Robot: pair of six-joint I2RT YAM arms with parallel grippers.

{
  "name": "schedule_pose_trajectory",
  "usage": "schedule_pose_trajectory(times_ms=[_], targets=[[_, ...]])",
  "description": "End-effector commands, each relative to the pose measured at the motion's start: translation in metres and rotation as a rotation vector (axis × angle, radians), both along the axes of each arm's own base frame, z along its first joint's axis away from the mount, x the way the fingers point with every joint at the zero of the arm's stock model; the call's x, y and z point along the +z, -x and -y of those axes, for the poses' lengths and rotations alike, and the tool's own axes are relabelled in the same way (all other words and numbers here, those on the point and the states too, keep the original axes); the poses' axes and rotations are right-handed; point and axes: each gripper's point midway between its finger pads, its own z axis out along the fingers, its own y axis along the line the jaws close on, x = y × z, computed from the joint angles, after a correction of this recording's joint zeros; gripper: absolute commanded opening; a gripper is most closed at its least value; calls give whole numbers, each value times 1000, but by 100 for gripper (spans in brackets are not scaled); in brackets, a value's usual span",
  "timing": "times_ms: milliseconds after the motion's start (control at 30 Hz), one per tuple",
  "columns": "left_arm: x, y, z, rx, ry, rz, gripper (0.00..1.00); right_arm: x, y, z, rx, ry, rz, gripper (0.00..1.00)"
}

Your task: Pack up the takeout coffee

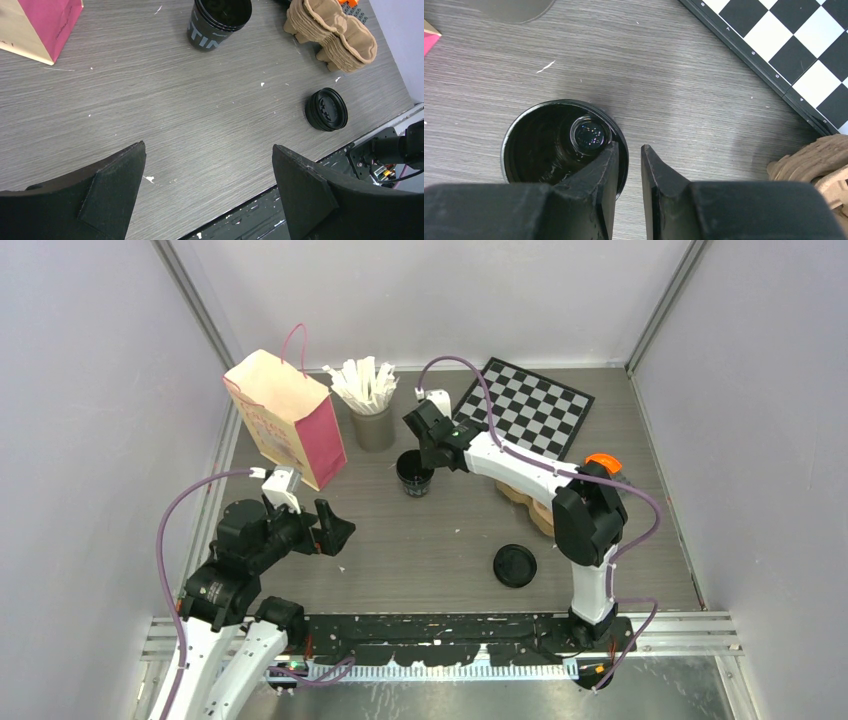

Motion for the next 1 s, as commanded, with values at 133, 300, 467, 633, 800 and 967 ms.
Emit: schedule_pose_trajectory(times_ms=[133,300,467,633,800,967], targets=[[6,-5,1,5,13,32,99,17,-7,0,3,13,40,26],[6,-5,0,9,11,33,99,13,-5,-3,15,0,26,21],[6,-5,0,11,10,32,99,14,-5,-6,22,-9,24,16],[6,-6,0,12,9,31,99,18,-6,-6,17,-9,33,4],[6,-6,-1,14,8,31,99,22,-4,-4,10,-10,26,0],[5,-6,-1,14,8,30,98,33,8,-10,14,-101,1,0]])
